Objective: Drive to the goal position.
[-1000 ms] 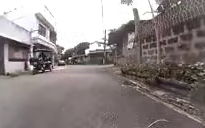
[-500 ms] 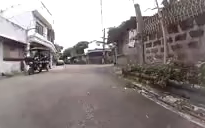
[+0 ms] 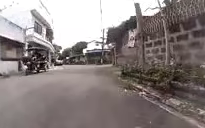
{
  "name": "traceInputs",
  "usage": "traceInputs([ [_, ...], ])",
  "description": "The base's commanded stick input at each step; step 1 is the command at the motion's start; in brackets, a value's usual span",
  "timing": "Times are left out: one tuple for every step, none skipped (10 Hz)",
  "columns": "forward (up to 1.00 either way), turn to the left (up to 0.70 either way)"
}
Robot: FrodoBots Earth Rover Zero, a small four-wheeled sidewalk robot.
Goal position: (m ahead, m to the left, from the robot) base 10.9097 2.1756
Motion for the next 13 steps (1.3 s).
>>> traceInputs([
  [0.70, 0.00],
  [0.70, 0.00],
  [0.70, 0.00],
  [0.70, 0.00],
  [0.70, 0.00],
  [0.70, 0.00],
  [0.70, 0.00],
  [0.70, 0.00],
  [0.70, 0.00],
  [0.70, 0.00],
  [0.70, 0.00],
  [0.70, 0.00],
  [0.70, 0.00],
])
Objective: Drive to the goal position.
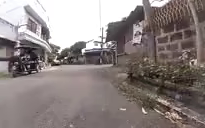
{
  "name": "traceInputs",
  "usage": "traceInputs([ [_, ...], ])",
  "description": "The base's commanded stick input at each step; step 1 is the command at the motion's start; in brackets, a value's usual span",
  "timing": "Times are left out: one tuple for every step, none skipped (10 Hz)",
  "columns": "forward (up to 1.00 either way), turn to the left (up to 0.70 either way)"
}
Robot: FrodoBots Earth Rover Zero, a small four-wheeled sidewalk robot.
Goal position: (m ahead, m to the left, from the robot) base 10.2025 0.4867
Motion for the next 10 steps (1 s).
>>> traceInputs([
  [0.70, 0.00],
  [0.70, 0.00],
  [0.70, 0.06],
  [0.70, 0.13],
  [0.70, 0.32],
  [0.70, 0.23],
  [0.70, 0.10],
  [0.70, 0.00],
  [0.70, 0.00],
  [0.70, 0.00],
])
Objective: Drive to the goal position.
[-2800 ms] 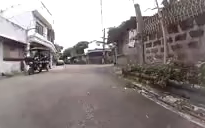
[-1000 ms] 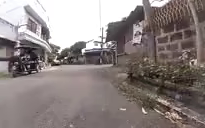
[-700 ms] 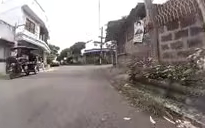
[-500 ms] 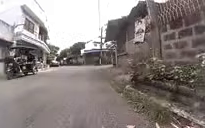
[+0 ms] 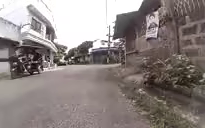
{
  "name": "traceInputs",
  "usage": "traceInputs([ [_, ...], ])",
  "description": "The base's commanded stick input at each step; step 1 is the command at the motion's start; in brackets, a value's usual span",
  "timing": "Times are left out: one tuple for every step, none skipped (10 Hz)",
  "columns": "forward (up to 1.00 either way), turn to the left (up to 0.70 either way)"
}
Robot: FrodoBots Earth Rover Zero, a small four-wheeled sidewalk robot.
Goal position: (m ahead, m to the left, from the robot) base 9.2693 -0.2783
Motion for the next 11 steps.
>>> traceInputs([
  [0.70, 0.00],
  [0.70, 0.00],
  [0.70, 0.00],
  [0.70, 0.00],
  [0.70, 0.00],
  [0.70, 0.00],
  [0.70, 0.00],
  [0.70, 0.00],
  [0.70, 0.00],
  [0.70, 0.00],
  [0.70, 0.00],
])
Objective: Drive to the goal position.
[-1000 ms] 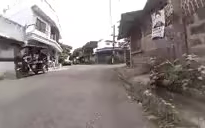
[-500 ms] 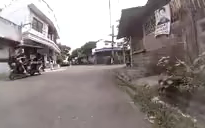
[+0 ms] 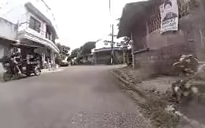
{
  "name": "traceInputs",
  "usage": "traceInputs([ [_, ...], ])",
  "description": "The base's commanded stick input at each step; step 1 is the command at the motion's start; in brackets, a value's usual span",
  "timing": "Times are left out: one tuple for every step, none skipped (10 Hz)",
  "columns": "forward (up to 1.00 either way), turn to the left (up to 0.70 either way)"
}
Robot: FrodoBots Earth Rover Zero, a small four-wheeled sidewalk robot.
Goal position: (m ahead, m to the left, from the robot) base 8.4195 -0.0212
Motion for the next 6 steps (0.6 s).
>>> traceInputs([
  [0.70, 0.00],
  [0.70, 0.00],
  [0.70, 0.00],
  [0.70, 0.00],
  [0.70, 0.00],
  [0.70, 0.00],
])
